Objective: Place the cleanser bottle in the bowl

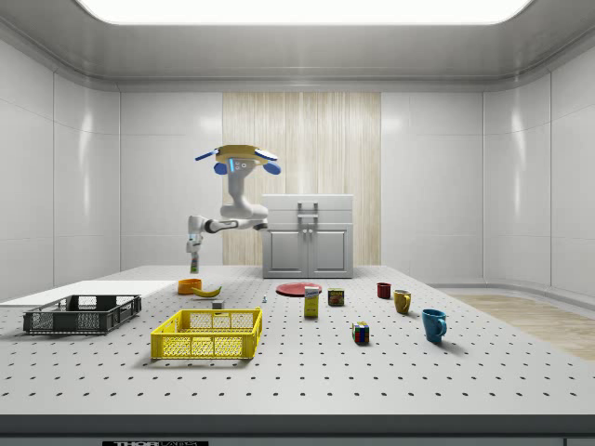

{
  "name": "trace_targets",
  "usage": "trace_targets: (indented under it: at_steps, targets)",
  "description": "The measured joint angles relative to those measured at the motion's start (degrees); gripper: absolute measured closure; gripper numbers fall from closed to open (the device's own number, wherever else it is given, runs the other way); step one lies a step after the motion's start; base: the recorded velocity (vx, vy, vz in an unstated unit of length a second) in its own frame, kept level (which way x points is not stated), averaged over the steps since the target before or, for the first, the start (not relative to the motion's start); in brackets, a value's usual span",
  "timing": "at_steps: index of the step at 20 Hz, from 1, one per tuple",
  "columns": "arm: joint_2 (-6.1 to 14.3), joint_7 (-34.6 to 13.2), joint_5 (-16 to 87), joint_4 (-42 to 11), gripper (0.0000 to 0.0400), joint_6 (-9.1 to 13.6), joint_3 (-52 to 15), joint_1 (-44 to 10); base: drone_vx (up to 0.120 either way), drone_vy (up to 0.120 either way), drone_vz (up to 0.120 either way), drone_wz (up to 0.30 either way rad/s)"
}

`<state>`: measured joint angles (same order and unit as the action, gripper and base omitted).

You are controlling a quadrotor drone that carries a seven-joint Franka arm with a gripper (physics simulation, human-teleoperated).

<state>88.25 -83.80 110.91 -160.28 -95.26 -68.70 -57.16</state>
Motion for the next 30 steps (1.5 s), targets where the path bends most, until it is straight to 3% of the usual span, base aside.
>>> trace_targets:
  at_steps: [10, 30]
  targets:
    - [0.0, 0.0, 0.4, 0.2, 0.0242, -0.2, 0.4, -0.1, 0.028, 0.028, -0.020, 0.000]
    - [-2.5, 0.1, 12.6, 6.9, 0.0242, -5.4, 13.2, -3.6, 0.000, 0.000, 0.000, 0.000]
